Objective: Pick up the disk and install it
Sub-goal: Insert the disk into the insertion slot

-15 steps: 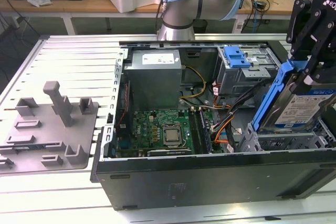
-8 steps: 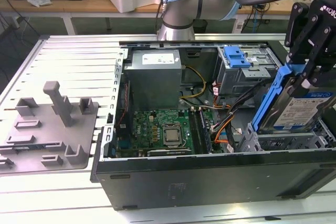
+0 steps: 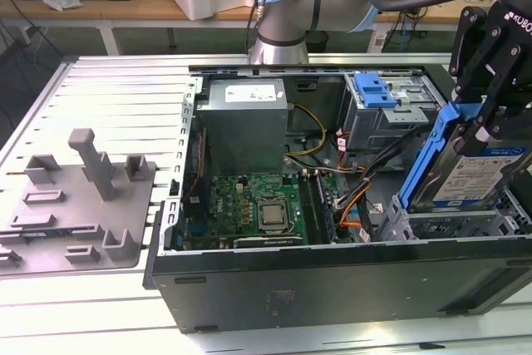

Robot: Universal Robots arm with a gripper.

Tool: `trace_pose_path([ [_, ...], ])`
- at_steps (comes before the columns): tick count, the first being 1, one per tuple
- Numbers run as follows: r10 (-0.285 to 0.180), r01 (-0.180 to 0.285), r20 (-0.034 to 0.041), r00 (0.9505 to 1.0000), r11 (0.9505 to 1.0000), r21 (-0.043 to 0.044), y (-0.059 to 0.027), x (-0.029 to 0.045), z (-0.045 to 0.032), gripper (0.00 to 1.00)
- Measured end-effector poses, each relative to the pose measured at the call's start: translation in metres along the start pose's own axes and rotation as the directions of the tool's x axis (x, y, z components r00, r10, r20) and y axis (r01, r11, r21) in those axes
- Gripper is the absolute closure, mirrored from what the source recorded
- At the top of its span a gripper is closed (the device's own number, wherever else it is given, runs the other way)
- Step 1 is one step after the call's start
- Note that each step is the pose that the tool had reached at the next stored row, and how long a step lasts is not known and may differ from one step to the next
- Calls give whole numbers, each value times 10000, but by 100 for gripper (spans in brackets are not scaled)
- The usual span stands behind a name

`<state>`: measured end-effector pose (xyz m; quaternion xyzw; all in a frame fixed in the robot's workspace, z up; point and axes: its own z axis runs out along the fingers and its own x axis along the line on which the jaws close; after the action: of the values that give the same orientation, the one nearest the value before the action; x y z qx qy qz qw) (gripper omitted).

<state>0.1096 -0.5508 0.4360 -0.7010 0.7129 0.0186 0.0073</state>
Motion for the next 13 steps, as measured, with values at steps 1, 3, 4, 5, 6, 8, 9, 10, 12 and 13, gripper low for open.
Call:
trace_pose_path([
  [1,-1,1,2,10000,10000,2,-1,0,2,63],
  [3,-2,2,6,10000,10000,0,-1,1,2,63],
  [4,-1,1,9,10000,10000,0,-1,0,0,63],
  [5,-2,2,9,10000,10000,0,-1,0,-7,63],
  [6,-2,2,8,10000,10000,0,-1,0,-14,63],
  [8,-2,2,6,10000,10000,-9,0,-1,-30,63],
  [9,0,0,4,10000,10000,-15,0,-2,-43,63],
  [10,0,0,4,10000,10000,-19,1,-2,-51,63],
  [12,0,0,3,10000,10000,-25,1,-2,-61,63],
  [13,0,0,4,10000,10000,-34,1,-2,-68,63],
])
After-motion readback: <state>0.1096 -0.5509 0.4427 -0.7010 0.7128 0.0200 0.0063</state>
